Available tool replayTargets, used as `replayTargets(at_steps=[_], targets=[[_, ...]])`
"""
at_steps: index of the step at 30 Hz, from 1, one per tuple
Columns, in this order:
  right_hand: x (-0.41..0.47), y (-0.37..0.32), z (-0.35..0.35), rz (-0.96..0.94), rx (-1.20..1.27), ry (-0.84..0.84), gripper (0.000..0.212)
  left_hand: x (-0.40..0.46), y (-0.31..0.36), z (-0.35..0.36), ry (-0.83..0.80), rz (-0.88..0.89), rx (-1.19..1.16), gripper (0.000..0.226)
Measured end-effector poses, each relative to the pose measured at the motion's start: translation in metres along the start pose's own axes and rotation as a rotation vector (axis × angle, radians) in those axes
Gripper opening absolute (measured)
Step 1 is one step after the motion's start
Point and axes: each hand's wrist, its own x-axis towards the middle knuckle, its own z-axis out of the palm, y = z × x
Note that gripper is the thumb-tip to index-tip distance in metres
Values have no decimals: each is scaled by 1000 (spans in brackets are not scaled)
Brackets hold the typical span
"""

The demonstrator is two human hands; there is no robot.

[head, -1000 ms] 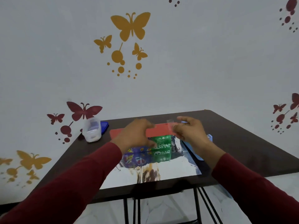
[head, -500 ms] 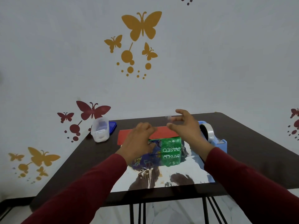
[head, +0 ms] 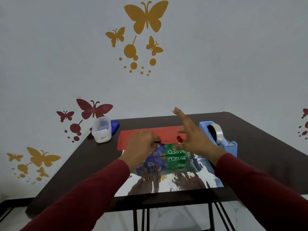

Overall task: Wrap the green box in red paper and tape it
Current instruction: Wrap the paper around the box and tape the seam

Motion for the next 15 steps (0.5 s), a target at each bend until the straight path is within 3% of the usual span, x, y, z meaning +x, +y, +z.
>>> replayTargets(at_steps=[4,9,15], targets=[[-4,7,12,-135,-290,138,124,-7,4,9,91,100,122,21],[-14,11,26,-124,-435,253,111,-20,3,14,204,208,198,37],[-23,18,39,-229,-560,490,102,-37,-9,18,112,317,268,54]])
